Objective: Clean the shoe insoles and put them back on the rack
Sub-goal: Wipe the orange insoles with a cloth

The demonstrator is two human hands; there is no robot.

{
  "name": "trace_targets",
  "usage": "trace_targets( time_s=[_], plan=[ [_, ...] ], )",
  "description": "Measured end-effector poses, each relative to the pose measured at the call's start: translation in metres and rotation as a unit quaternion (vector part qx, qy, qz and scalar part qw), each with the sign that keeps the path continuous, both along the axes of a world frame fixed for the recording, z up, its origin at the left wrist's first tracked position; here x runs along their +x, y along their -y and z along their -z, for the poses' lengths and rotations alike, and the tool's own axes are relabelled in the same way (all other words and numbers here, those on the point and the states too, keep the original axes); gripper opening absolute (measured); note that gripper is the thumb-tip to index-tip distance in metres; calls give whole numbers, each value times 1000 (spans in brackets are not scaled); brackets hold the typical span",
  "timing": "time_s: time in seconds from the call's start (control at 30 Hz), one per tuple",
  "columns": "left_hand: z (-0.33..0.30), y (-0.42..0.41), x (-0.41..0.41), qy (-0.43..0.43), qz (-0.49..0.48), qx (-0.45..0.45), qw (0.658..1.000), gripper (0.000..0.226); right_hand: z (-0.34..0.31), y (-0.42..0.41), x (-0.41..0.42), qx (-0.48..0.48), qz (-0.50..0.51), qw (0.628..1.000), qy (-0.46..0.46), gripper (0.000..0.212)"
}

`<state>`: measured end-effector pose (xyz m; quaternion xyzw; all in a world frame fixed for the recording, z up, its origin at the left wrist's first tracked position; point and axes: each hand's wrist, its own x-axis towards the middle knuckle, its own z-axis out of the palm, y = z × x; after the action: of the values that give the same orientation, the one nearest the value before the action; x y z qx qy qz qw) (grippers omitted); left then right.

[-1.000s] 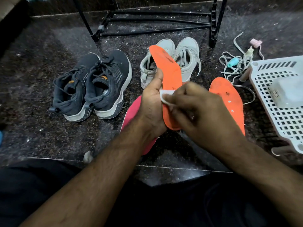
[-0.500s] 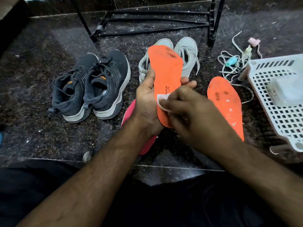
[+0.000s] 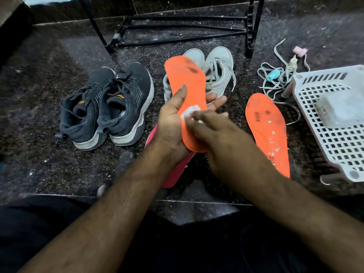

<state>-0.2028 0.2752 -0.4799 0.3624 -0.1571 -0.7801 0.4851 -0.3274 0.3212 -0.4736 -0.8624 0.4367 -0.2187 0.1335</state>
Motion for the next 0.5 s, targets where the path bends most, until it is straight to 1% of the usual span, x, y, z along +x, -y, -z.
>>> trace_targets(
  time_s=[0.03, 0.07, 0.13, 0.17, 0.23, 0.3, 0.33, 0.37, 0.43, 0.47, 0.5],
  plan=[
    [0, 1, 3, -1, -27, -4, 1000, 57, -1, -4, 3, 2, -13, 1000, -6, 54],
    [0, 2, 5, -6, -48, -9, 999, 55, -6, -6, 3, 11, -25, 1000, 0, 45],
    [-1, 3, 5, -8, -57, -9, 998, 51, -17, -3, -5, 33, -35, 998, 38, 29],
    [-3, 3, 3, -7, -50, -6, 999, 50, -21, 1, -11, 39, -22, 996, 75, 28],
    [-7, 1, -1, -6, -31, 6, 999, 50, -26, 12, -26, 24, 39, 989, 137, 29],
    [-6, 1, -5, -14, -25, 1, 1000, 58, -25, 21, -34, -1, 94, 983, 157, 31],
    [-5, 1, -7, -18, -25, 0, 1000, 60, -23, 23, -34, -5, 103, 983, 153, 34],
    [-3, 1, -8, -13, -22, 7, 1000, 57, -20, 24, -31, -1, 94, 986, 137, 38],
    [-2, 3, -7, 9, -4, 24, 1000, 56, -13, 20, -21, 31, 39, 995, 84, 48],
    [0, 4, -5, 20, 4, 24, 999, 58, -10, 17, -16, 43, 11, 997, 56, 51],
    [2, 5, -3, 27, -2, 24, 999, 58, -8, 14, -13, 45, -2, 998, 39, 49]
  ],
)
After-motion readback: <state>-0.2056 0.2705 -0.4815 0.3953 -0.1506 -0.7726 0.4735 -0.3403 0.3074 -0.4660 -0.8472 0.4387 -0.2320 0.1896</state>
